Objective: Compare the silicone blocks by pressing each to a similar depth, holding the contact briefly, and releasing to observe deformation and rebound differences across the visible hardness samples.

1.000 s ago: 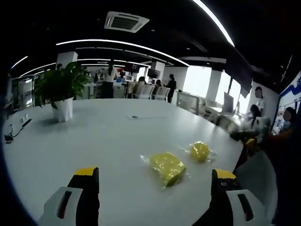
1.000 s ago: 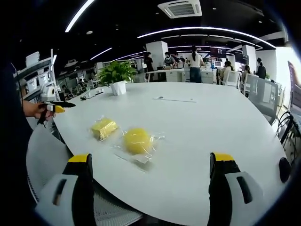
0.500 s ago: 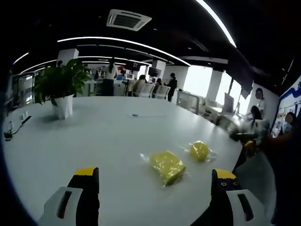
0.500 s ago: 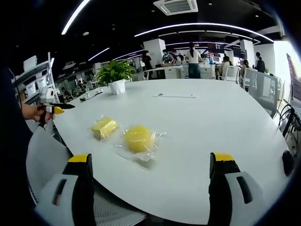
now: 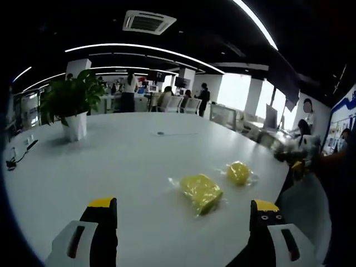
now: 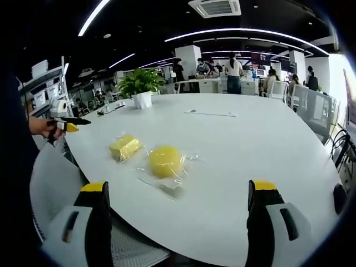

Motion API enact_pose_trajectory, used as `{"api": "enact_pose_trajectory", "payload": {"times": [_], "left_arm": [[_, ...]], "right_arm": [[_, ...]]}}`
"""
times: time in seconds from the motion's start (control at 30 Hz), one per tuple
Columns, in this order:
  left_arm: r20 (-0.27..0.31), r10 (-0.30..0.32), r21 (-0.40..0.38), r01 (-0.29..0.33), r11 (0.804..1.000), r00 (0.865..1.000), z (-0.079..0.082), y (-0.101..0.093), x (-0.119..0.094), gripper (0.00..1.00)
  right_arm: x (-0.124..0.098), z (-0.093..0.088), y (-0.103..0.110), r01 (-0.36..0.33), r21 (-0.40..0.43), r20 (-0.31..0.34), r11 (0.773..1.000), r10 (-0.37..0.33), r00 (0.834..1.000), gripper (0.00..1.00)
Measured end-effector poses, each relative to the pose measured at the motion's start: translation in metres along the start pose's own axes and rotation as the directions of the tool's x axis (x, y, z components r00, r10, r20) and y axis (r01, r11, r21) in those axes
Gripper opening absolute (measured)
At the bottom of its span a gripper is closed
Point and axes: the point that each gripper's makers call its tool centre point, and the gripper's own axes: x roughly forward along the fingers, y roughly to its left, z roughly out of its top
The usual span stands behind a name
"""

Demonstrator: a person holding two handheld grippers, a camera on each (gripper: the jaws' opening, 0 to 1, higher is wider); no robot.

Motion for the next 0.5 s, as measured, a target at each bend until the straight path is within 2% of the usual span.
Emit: {"api": "enact_pose_trajectory", "payload": {"times": [0.3,0.5], "left_arm": [[-0.023,-0.001,-0.027,0.000,1.000,1.000,-0.008,0.008,-0.002,1.00],[-0.031,-0.027,-0.031,0.026,0.999,0.999,-0.014,-0.003,-0.002,1.00]], "right_arm": [[0.001,0.006,-0.005,0.007,-0.009,-0.003,1.000,-0.007,1.000,0.97],[-0.002,0.007,-0.009,0.031,0.017,-0.014,0.999,-0.031,0.999,0.97]]}}
